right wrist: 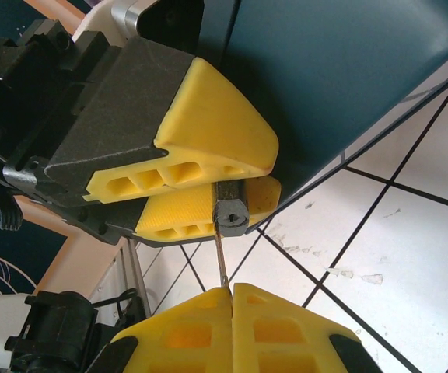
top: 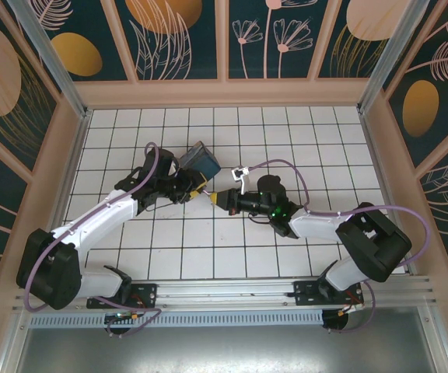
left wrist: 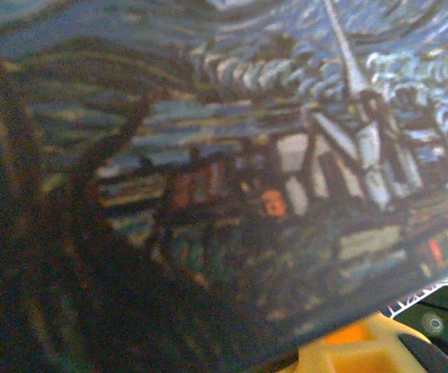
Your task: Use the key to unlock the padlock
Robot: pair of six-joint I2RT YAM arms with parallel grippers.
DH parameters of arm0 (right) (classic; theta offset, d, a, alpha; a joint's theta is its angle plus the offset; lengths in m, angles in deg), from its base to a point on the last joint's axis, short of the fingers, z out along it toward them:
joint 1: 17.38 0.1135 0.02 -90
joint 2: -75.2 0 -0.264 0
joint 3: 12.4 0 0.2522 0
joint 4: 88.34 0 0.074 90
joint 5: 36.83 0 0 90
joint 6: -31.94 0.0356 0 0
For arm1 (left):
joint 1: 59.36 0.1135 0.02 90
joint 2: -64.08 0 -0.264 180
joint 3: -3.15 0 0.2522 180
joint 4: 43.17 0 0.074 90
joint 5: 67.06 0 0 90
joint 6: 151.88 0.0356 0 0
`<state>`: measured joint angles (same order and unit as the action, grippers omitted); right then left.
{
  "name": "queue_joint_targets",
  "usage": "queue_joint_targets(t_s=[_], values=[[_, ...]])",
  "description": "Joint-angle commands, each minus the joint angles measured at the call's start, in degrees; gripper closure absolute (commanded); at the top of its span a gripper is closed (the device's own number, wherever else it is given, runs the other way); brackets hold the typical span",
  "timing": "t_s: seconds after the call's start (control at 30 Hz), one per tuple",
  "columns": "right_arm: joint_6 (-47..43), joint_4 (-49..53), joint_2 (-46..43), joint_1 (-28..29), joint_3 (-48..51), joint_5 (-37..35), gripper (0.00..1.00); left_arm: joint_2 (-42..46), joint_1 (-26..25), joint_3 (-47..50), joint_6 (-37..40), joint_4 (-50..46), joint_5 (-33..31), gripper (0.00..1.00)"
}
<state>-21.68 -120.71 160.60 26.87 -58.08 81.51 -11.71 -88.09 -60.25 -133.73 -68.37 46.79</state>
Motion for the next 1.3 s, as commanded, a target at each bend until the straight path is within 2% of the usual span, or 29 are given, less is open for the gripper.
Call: queue_joint_targets(t_s=[0.0, 0.97, 1.27], values=[[-0.1, -1.5, -0.1, -0.3, -0.4, -1.0, 1.0, 1.8, -0.1, -0.5, 0.6, 1.6, -0.5, 0.82], [1.6, -1.6, 3.2, -0.1, -0.8, -0.4, 1.0, 1.9, -0.1, -1.3, 1.0, 0.7, -1.9, 0.84], [1.3, -1.6, 0.3, -0.1, 0.0, -0.9, 1.0, 1.7, -0.1, -1.1, 1.5, 0.2, -2.5, 0.85]])
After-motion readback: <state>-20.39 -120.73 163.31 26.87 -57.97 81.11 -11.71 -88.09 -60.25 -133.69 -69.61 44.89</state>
